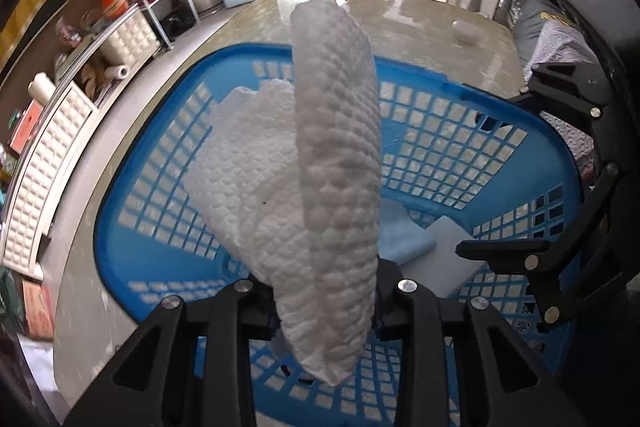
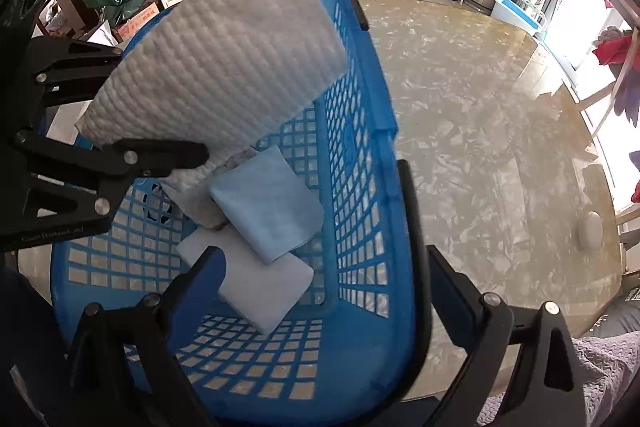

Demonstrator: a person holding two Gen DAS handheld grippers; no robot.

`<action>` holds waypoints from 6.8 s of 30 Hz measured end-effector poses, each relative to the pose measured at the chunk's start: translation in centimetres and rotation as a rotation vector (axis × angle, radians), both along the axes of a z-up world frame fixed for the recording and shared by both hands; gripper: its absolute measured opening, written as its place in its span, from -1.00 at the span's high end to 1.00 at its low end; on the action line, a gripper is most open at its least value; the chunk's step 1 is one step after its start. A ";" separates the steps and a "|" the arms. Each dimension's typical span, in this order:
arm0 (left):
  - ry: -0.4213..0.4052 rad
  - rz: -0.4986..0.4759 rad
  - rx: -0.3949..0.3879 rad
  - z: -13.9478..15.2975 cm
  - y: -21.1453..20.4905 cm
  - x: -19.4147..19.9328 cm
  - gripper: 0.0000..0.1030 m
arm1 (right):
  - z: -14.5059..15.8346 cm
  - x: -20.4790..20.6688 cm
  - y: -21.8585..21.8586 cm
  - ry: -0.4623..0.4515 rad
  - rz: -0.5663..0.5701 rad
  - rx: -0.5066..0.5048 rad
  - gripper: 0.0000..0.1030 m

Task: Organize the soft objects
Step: 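Lower the white quilted pad into the blue basket and open the left tool, then move the right tool over the table to the black ring, then grasp the black ring with the right tool and lift it, then carry the black ring into the basket and open the right tool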

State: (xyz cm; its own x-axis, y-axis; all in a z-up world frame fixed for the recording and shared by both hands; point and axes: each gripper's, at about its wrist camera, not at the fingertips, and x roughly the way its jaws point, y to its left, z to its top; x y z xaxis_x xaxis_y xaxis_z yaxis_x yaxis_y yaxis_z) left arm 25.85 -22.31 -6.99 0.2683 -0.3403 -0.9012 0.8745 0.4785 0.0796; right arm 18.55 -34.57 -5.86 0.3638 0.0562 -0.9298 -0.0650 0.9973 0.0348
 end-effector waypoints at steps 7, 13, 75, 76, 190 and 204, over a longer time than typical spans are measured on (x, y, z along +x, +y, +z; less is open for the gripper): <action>0.001 -0.024 0.046 -1.3 -1.3 0.5 0.34 | -0.3 -0.1 -1.0 0.007 -0.010 0.005 -0.87; -0.024 -0.024 0.069 -1.7 -1.4 0.2 -0.03 | -0.7 0.1 -1.5 0.010 -0.013 0.008 -0.87; -0.069 0.436 -0.145 6.0 20.6 -8.5 -1.00 | 5.7 -3.3 16.3 -0.155 0.231 -0.044 -0.87; -0.067 0.443 -0.140 5.7 21.3 -8.5 -1.00 | 5.4 -3.2 17.0 -0.153 0.240 -0.041 -0.87; -0.048 0.516 -0.158 6.0 15.1 -5.1 -1.00 | 4.8 0.4 7.2 -0.135 0.132 -0.016 0.92; -0.014 0.538 -0.111 3.8 15.6 -4.0 -1.00 | -0.4 2.7 6.2 0.047 0.094 -0.014 0.91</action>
State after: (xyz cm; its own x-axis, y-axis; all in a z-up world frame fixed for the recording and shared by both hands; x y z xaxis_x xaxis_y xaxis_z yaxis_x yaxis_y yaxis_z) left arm 21.85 -6.75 -3.22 0.4427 -0.2443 -0.8627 0.5032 0.8640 0.0135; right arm 21.29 -28.40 -6.28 0.3132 0.0753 -0.9467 -0.1572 0.9872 0.0266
